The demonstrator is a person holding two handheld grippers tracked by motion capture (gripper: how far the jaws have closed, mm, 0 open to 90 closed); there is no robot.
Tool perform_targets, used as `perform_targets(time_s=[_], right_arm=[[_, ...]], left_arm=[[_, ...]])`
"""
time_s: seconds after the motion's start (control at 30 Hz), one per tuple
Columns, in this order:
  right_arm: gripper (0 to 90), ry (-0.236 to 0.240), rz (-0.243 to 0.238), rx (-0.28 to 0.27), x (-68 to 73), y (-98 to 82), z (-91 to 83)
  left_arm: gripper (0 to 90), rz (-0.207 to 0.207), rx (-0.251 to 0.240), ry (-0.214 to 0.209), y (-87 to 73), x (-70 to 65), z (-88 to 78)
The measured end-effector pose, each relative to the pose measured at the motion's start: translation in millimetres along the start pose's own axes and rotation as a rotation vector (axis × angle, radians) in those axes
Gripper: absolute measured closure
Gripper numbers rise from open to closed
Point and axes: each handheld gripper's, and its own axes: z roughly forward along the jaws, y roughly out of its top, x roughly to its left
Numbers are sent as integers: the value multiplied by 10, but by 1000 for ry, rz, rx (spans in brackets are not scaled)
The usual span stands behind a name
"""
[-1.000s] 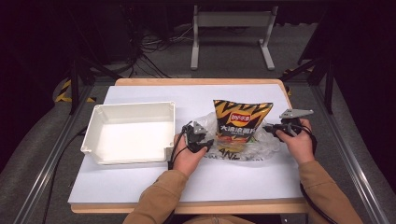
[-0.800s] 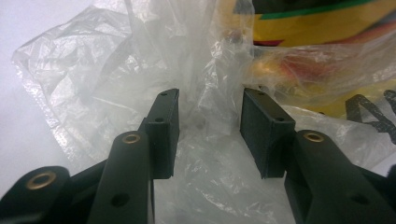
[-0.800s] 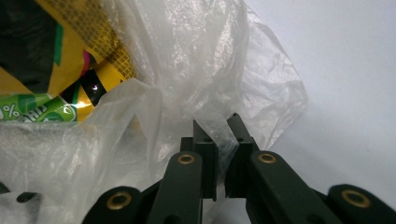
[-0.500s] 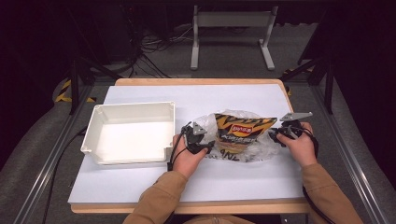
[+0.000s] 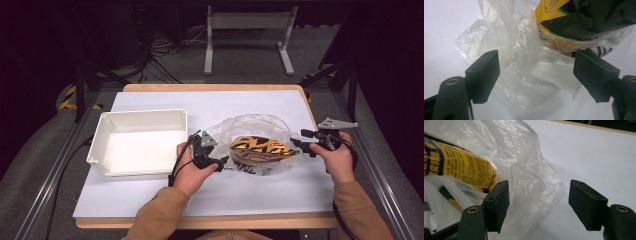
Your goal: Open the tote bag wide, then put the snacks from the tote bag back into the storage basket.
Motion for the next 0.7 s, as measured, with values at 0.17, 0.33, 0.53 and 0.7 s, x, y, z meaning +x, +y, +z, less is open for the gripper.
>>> perform_targets(time_s=[0.17, 0.33, 0.53, 0.7], right_arm=[[332, 8, 10, -37, 2, 19, -135], [327, 12, 14, -62, 10, 26, -222], [319, 21, 26, -96, 22, 30, -359], [310, 21, 29, -115, 21, 42, -426]], left_arm=[[204, 7, -19, -19, 3, 19, -165], [198, 26, -48, -30, 13, 38, -342], [180, 65, -88, -90, 92, 16, -574], [167, 86, -113, -132, 146, -30, -658]])
